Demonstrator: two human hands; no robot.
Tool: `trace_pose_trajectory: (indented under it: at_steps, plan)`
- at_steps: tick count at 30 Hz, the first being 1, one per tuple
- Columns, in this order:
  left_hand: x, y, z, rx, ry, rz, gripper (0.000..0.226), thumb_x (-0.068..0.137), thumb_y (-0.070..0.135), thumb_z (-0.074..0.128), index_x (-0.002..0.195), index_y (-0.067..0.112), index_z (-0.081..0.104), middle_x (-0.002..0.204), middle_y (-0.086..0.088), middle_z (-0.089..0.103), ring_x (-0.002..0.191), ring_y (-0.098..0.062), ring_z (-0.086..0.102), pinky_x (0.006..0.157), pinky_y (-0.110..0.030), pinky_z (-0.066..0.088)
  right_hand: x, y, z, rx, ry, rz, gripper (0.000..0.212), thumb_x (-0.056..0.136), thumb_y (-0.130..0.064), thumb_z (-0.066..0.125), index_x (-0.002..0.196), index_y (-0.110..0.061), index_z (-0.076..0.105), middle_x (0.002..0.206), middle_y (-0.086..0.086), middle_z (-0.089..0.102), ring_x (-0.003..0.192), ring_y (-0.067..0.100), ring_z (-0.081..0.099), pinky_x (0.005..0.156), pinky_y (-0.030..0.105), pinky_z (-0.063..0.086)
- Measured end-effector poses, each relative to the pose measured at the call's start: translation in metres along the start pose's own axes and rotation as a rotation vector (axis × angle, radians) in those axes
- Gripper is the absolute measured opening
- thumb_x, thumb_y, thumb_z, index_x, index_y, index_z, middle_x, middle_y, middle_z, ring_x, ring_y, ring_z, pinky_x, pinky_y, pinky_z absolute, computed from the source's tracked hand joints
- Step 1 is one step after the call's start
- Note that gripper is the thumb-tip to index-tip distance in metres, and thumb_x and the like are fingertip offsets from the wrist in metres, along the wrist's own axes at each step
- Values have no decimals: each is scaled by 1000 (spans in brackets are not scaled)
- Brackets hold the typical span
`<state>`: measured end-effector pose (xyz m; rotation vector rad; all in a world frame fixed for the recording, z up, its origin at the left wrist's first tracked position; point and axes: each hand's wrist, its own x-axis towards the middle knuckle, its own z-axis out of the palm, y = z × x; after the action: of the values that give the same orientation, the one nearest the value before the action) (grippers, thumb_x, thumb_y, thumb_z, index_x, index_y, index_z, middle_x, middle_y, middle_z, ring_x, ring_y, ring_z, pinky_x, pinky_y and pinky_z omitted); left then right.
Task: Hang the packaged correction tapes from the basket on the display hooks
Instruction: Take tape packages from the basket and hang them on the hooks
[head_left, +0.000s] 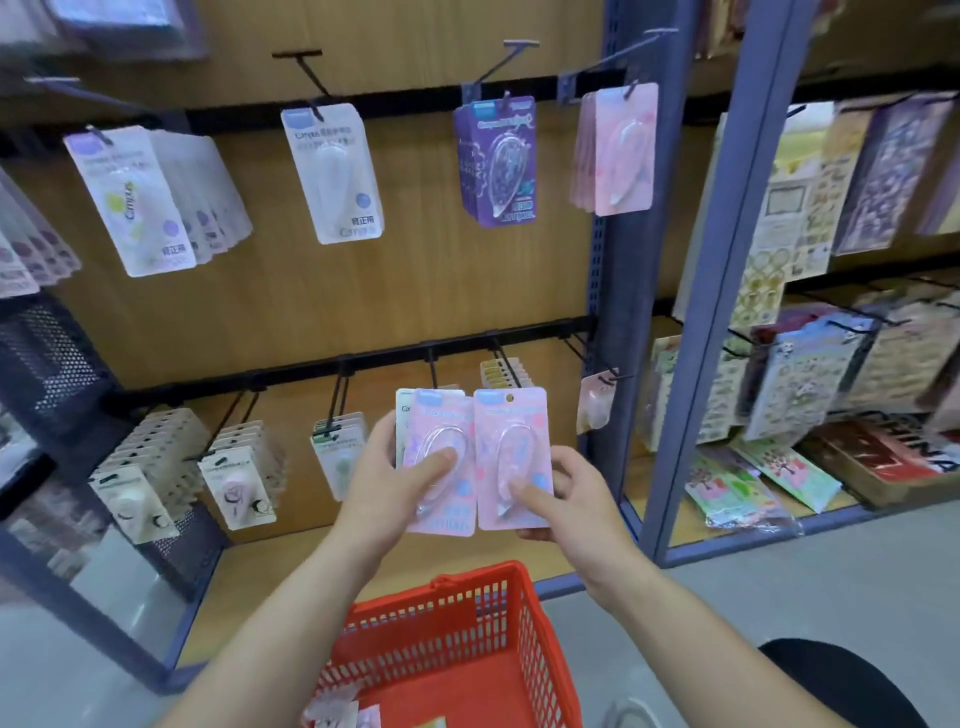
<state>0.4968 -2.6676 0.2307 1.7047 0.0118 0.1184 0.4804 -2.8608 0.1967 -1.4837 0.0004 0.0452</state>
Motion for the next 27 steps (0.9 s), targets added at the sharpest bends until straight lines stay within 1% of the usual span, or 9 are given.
trace_pose_trajectory:
  at_steps: [4,8,12,15,17,20,22,25,27]
  plan:
    - [5,16,4,-28,-42,45,50,91,14,74,135,31,56,122,8,71,102,-10,73,70,-24,59,7,-17,-3,28,30,-29,18,97,-22,68,113,-18,62,106,1,76,91,19,76,73,37,62]
    - [7,34,-15,-47,-22,96,43,93,11,71,132,25,59,120,4,73,101,-13,74,67,-21,57,16,-41,19,54,7,-73,13,99,-21,64,112,-21,63,101,-3,77,93,23,75,76,43,62]
    - [15,59,-32,-37,-13,149,38,94,8,68,125,28,61,113,6,74,100,-14,73,73,-26,59,34,-74,31,107,65,-127,13,100,-18,62,111,-24,64,102,-3,77,90,21,76,69,38,62]
    - [28,84,-32,-29,-10,192,40,89,17,73,125,31,62,109,9,74,97,-12,73,80,-33,60,56,-108,19,116,162,-211,16,99,-17,62,112,-25,67,108,2,76,95,22,74,70,38,62]
    - [40,103,-26,-37,-27,215,40,89,17,73,126,30,61,108,9,74,95,-10,73,76,-29,59,73,-132,2,125,259,-271,20,98,-16,64,115,-26,67,109,-1,75,99,22,73,75,40,63]
    - [61,130,-12,-39,-63,261,38,92,12,70,125,26,60,108,8,73,88,-4,72,65,-17,55,98,-169,-29,171,406,-345,33,94,-11,69,120,-30,61,114,-7,70,107,20,69,88,50,61]
    - [76,146,-1,-35,-77,290,37,91,13,73,124,25,61,107,9,73,85,-1,71,63,-15,53,112,-193,-45,206,470,-384,38,94,-9,68,126,-28,59,111,-12,68,105,18,70,80,43,63]
    - [95,162,15,-33,-89,322,38,85,21,76,120,29,62,107,10,74,89,-6,72,67,-20,56,133,-223,-60,216,497,-406,40,96,-12,67,132,-25,58,106,-12,69,87,11,71,61,30,62]
    - [107,168,24,-42,-96,330,36,87,19,75,118,32,63,107,12,74,92,-7,73,70,-23,58,147,-235,-67,217,511,-392,39,96,-12,65,133,-25,58,107,-10,69,83,12,70,58,27,60]
